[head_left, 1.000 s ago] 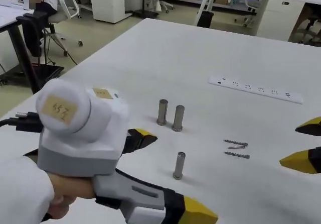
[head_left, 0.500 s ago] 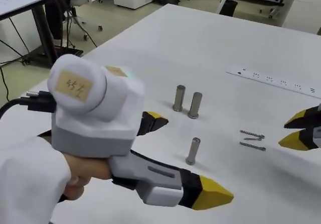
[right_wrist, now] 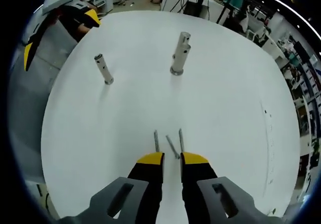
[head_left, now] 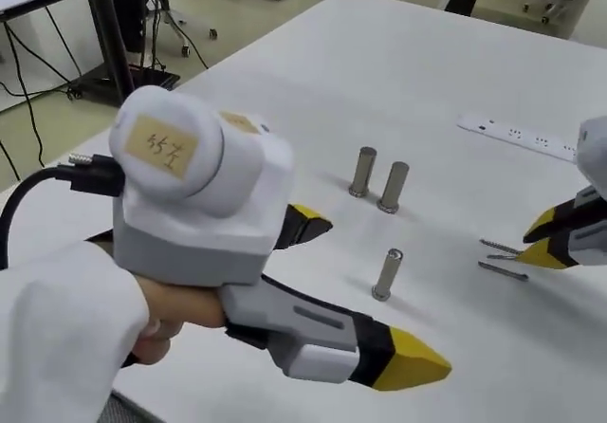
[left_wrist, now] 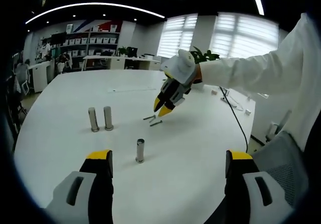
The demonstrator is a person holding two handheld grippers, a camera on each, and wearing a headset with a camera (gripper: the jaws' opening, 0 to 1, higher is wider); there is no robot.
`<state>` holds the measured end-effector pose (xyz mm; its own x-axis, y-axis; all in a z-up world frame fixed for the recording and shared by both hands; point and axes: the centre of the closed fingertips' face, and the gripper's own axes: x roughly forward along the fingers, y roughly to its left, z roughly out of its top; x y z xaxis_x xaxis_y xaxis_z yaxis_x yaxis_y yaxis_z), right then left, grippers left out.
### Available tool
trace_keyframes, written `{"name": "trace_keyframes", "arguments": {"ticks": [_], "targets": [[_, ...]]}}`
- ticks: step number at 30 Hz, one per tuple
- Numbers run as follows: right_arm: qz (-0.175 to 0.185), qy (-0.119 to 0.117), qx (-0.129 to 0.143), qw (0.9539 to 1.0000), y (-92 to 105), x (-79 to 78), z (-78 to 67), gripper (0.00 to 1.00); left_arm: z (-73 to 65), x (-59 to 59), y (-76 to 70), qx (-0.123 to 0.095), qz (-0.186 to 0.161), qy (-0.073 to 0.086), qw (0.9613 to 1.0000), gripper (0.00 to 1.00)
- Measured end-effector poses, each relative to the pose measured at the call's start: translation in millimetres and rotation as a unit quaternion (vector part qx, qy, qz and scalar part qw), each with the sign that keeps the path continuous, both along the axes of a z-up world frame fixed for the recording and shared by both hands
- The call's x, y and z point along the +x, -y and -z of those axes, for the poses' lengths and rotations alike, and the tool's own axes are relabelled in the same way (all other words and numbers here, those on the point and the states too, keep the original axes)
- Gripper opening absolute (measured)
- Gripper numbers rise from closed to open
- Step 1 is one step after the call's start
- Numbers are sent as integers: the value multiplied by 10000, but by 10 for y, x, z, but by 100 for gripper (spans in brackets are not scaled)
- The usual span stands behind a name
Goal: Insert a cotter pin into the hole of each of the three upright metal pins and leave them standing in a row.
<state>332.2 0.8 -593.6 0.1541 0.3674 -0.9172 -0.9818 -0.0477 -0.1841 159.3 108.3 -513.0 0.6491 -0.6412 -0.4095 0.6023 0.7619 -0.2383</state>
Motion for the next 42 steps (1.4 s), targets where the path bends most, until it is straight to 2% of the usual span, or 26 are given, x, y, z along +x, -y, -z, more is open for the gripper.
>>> {"name": "trace_keyframes", "arguments": {"ticks": [5, 9, 14, 17, 19, 23, 24, 25, 30, 38, 42], "targets": [[-220, -21, -271, 9994, 8, 5, 87, 8, 33, -15, -3, 56, 39, -30, 10000, 92], [-316, 70, -494, 9983, 25, 54, 155, 4, -40, 10, 31, -301, -64, 29, 9995, 92], [-370, -6, -604, 9975, 17, 58, 209, 3, -27, 0, 30, -224, -27, 34, 9997, 92], [-427, -23, -674, 9968, 6, 53, 224, 3, -2, 8, 16, -314, -109, -40, 9994, 91], [-422, -31, -660, 9969, -19, 57, 225, 3, 2, 6, 13, -289, -106, -35, 9995, 91], [-390, -194, -731, 9964, -21, 51, 239, 0, -10, 10, 29, -302, -83, -23, 9995, 91], [-270, -372, -738, 9962, -16, 17, 248, 0, -17, 11, 38, -324, -77, -15, 9994, 91], [-207, -447, -737, 9961, -15, 1, 251, 0, -20, 12, 41, -332, -74, -14, 9994, 90], [-147, -496, -874, 9948, -34, 36, 244, 0, -25, 0, 73, -350, -18, -36, 9994, 90], [-413, -331, -1131, 9922, -30, 15, 244, 0, -32, -6, 59, -328, -28, -49, 9994, 88], [-506, -340, -1232, 9905, -31, 21, 242, 0, -37, -16, 60, -331, -21, -60, 9994, 87]]}}
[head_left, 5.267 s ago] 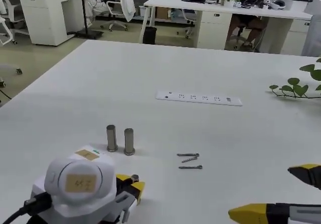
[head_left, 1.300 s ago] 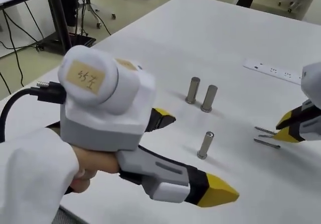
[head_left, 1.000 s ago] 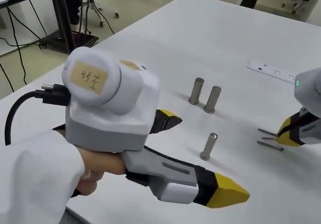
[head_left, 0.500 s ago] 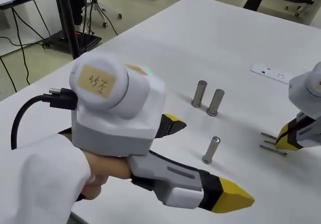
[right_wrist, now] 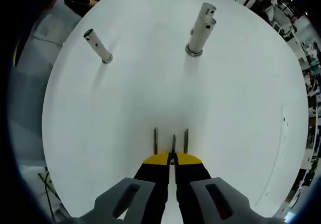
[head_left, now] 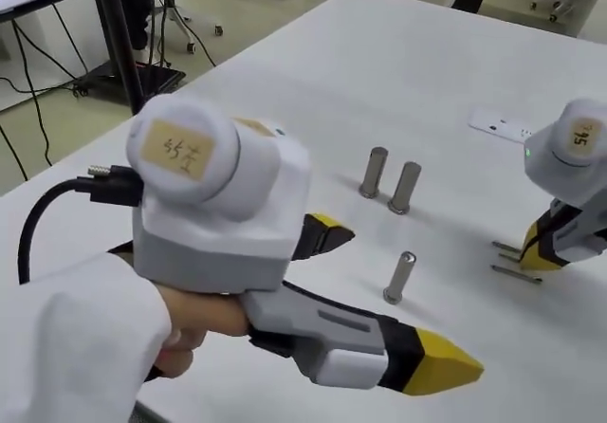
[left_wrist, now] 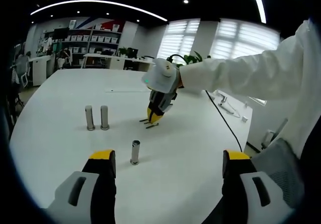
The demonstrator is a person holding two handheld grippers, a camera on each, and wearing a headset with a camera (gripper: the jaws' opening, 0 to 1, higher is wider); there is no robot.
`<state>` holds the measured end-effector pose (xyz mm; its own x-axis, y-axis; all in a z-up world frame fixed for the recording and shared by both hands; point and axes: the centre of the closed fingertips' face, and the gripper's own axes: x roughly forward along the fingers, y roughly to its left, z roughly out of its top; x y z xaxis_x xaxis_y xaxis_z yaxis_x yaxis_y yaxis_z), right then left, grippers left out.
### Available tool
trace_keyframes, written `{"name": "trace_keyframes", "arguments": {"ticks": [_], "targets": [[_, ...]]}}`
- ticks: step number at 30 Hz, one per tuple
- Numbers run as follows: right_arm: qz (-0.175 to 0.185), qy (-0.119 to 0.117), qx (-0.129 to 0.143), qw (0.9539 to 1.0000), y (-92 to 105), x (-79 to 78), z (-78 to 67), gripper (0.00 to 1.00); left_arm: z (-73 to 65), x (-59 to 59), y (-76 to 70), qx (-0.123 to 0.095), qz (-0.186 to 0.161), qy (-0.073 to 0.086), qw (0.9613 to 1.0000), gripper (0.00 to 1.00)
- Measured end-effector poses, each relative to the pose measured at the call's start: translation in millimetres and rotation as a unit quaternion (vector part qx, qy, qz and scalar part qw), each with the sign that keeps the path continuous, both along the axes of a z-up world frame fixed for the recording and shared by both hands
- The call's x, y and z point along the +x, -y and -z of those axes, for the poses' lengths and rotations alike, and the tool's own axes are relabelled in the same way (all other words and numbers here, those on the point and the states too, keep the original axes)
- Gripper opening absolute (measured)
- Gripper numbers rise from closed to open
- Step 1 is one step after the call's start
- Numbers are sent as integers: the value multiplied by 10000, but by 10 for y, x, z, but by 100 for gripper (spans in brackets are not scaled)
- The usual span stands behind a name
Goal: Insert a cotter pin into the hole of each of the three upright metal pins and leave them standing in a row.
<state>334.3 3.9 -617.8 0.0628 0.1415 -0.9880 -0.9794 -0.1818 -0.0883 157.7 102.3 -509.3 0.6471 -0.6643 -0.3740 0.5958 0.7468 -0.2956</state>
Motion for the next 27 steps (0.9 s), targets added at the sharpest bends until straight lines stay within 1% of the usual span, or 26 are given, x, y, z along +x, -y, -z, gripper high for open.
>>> {"name": "trace_keyframes", "arguments": {"ticks": [2, 3, 7, 8, 9, 11, 13, 15, 17, 19, 21, 23, 25, 27], "targets": [[35, 7, -22, 10000, 1, 8, 1, 0, 4, 15, -7, -8, -49, -4, 10000, 87], [157, 1, 14, 9999, 4, 9, -2, 0, 10, 22, -11, -19, -75, -15, 10000, 86], [236, 1, 177, 9996, 19, 12, -12, 0, 24, 18, 1, -39, -60, -46, 10000, 84], [419, -32, 260, 9988, 16, 14, -12, 0, 27, 14, 4, -32, -48, -54, 10000, 84], [522, -55, 307, 9981, 15, 17, -11, 0, 25, 12, 5, -27, -44, -46, 10000, 84], [636, -80, 378, 9972, 17, 24, -15, 0, 24, 9, 6, -40, -45, -52, 10000, 84], [650, -58, 397, 9971, 14, 18, -15, 0, 28, 8, -3, -22, -56, -56, 10000, 84], [499, 104, 408, 9979, 12, 7, -17, 0, 32, 6, -22, 0, -83, -59, 9999, 83], [438, 188, 374, 9982, 9, -4, -15, 0, 30, 4, -31, -12, -105, -63, 9999, 83], [420, 240, 313, 9983, 0, -4, -14, 0, 28, 6, -39, -17, -127, -62, 9999, 83], [305, 299, 260, 9987, 0, -1, -15, 0, 27, 9, -51, 16, -146, -59, 9999, 82], [292, 299, 250, 9988, 11, 0, -21, 0, 19, 8, -57, 25, -154, -52, 9999, 82], [309, 342, 283, 9985, 33, 6, -64, 0, 4, 5, -58, 6, -152, -45, 9999, 81], [321, 424, 411, 9977, 38, 10, -150, 0, -9, 7, -58, 4, -155, -24, 9999, 80]]}}
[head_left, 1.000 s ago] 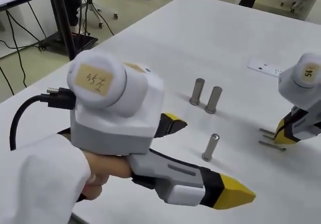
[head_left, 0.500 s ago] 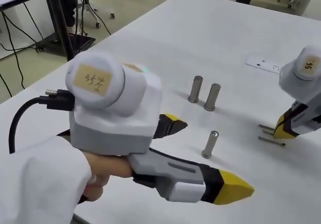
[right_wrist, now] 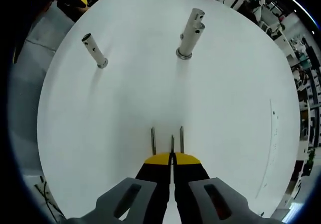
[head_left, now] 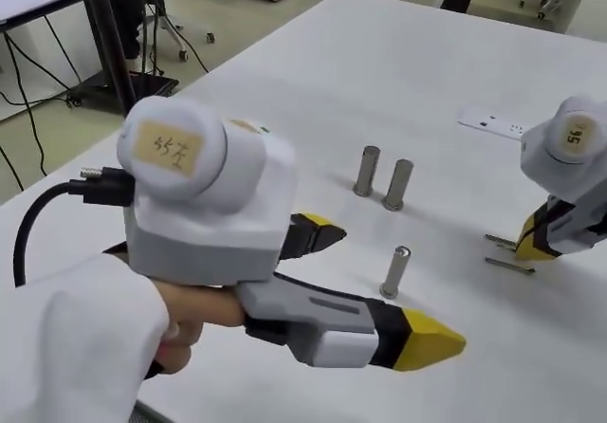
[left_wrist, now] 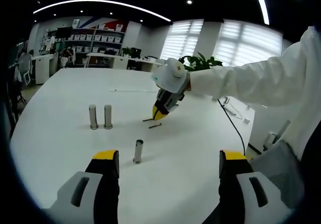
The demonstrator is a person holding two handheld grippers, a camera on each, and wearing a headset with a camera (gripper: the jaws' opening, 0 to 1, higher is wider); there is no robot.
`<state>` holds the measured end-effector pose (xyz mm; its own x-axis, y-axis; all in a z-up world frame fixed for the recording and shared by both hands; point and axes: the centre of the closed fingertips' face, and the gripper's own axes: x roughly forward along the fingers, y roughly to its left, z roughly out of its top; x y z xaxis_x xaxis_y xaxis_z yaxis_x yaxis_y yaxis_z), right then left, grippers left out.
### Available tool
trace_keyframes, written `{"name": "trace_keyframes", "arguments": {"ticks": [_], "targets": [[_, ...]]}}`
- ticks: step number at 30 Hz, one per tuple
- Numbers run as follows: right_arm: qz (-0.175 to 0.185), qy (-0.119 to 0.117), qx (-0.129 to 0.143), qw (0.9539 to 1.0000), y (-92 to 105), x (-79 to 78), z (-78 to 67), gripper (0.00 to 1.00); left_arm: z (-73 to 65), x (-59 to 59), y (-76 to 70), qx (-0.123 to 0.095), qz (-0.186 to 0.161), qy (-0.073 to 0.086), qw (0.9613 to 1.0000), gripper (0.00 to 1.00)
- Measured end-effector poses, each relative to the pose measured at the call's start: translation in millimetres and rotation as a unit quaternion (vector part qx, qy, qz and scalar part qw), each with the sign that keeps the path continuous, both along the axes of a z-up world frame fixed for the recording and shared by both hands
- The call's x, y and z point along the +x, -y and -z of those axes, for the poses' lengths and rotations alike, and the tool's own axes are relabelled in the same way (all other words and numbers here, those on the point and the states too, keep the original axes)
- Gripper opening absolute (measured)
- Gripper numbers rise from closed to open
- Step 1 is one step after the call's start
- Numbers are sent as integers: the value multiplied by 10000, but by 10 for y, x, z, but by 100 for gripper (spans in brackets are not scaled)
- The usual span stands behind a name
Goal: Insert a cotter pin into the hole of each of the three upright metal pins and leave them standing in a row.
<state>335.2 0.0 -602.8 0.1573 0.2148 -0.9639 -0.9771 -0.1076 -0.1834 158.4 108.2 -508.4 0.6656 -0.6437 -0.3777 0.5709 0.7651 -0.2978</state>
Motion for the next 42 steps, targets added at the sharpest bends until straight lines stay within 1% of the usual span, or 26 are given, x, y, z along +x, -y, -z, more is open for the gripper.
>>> {"name": "trace_keyframes", "arguments": {"ticks": [3, 4, 5, 8, 10, 13, 15, 16, 17, 18, 21, 23, 24, 26, 28, 29, 30, 31, 32, 34, 35, 37, 41, 42], "targets": [[-52, 71, 144, 9999, 6, -45, -122, 0, -18, 7, 6, -7, 4, 26, 10000, 80], [-111, 151, 187, 9997, 10, -60, -176, 0, -20, 10, 9, -7, 7, 27, 10000, 79], [-131, 183, 220, 9995, 13, -76, -212, 0, -23, 14, 10, -1, 13, 27, 10000, 79], [-158, 258, 539, 9981, -49, -150, -377, 0, -36, 32, -7, 14, 17, 33, 10000, 77], [-235, 380, 664, 9968, -80, -202, -492, 0, -57, 47, -27, 10, 24, 47, 10000, 76], [-318, 515, 851, 9945, -127, -219, -597, 0, -89, 78, -58, 26, 13, 78, 10000, 75], [-408, 648, 933, 9927, -149, -275, -672, 0, -110, 98, -82, 54, 4, 93, 9999, 75], [-457, 778, 1024, 9906, -173, -292, -722, 0, -120, 112, -100, 65, -19, 96, 9999, 75], [-465, 811, 1043, 9901, -172, -323, -746, 0, -126, 122, -109, 63, -36, 106, 9999, 75], [-486, 902, 1121, 9884, -188, -346, -785, 0, -137, 134, -119, 58, -48, 118, 9999, 74], [-509, 1012, 1216, 9861, -204, -405, -827, 0, -162, 159, -135, 28, -72, 139, 9999, 72], [-456, 1099, 1361, 9835, -222, -461, -879, 0, -192, 187, -147, -4, -110, 174, 9998, 71], [-432, 1198, 1470, 9809, -238, -486, -911, 0, -212, 206, -153, -29, -134, 194, 9997, 70], [-458, 1270, 1525, 9790, -249, -533, -919, 0, -243, 238, -158, -92, -174, 222, 9996, 68], [-563, 1489, 1739, 9718, -309, -587, -980, 0, -261, 260, -157, -141, -188, 232, 9995, 65], [-650, 1501, 1787, 9702, -322, -663, -987, 0, -273, 276, -151, -189, -203, 225, 9994, 64], [-680, 1524, 1813, 9692, -330, -698, -993, 0, -279, 281, -144, -214, -198, 209, 9994, 63], [-780, 1647, 1822, 9662, -344, -733, -1013, 0, -285, 284, -130, -233, -175, 198, 9994, 62], [-821, 1685, 1782, 9660, -342, -761, -1011, 0, -291, 290, -120, -238, -169, 207, 9994, 61], [-856, 1733, 1847, 9636, -363, -804, -1015, 0, -302, 307, -91, -249, -146, 214, 9994, 60], [-859, 1739, 1864, 9632, -375, -836, -1025, 0, -310, 313, -69, -303, -124, 204, 9993, 59], [-923, 1817, 1876, 9609, -404, -891, -1041, 0, -323, 335, -22, -396, -94, 194, 9990, 55], [-949, 1848, 1954, 9585, -445, -998, -1072, 0, -318, 385, 54, -454, -107, 176, 9988, 50], [-947, 1864, 1970, 9579, -453, -1015, -1078, 0, -327, 399, 85, -553, -120, 176, 9982, 46]]}}
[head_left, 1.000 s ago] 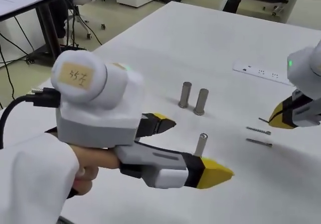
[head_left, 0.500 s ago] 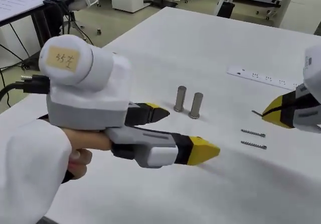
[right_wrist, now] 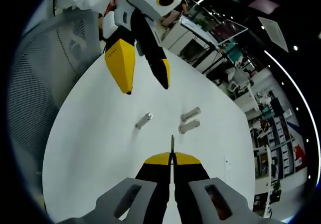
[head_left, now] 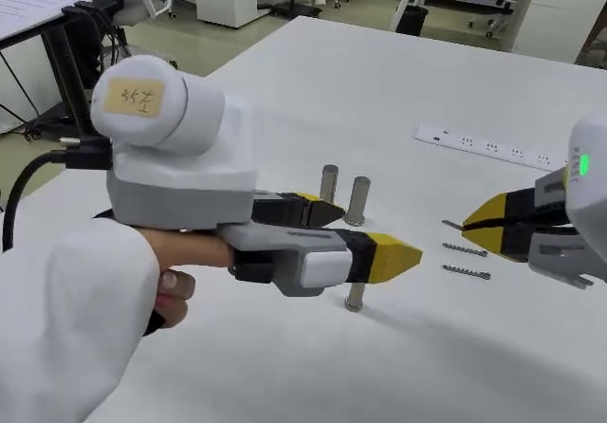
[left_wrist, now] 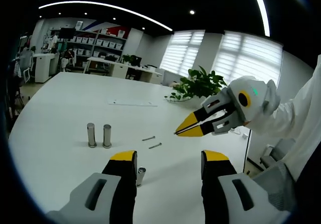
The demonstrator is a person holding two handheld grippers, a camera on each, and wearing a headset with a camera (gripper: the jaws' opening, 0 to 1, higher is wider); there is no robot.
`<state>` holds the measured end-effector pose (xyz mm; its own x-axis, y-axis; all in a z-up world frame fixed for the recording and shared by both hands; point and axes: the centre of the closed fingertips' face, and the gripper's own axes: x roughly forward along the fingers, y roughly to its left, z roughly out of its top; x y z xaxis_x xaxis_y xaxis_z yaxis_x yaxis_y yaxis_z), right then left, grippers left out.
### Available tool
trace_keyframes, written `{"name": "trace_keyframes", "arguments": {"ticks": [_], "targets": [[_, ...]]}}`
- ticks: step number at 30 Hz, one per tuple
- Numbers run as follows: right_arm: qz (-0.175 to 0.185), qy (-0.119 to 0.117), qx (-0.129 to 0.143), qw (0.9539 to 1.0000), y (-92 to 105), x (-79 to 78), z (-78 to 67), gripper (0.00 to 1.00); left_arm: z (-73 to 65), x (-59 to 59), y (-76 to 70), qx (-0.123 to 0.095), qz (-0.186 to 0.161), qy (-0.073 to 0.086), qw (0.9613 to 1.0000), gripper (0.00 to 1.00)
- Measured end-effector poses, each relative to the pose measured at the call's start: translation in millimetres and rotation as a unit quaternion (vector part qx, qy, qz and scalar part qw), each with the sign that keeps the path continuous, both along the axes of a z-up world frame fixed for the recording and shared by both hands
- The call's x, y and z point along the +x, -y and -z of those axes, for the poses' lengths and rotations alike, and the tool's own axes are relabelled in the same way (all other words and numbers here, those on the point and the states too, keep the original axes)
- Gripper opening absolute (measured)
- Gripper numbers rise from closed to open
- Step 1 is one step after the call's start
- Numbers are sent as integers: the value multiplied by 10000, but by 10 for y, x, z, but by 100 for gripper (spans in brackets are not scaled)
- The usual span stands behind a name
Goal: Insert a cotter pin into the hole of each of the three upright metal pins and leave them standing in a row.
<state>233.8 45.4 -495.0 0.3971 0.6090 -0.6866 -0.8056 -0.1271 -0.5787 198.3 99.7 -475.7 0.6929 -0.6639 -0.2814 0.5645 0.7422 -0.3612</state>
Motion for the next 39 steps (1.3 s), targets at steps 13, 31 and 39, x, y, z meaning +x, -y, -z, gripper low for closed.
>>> {"name": "trace_keyframes", "arguments": {"ticks": [13, 31, 39], "targets": [[-327, 190, 148, 9992, -154, -276, -126, 0, -14, 51, 183, -419, 66, -110, 9990, 22], [-453, 139, 210, 9987, -235, -373, -127, 0, -8, 18, 279, -508, 253, -192, 9982, 5], [-486, 193, 201, 9984, -251, -384, -134, 0, -5, 9, 286, -510, 294, -203, 9981, 1]]}}
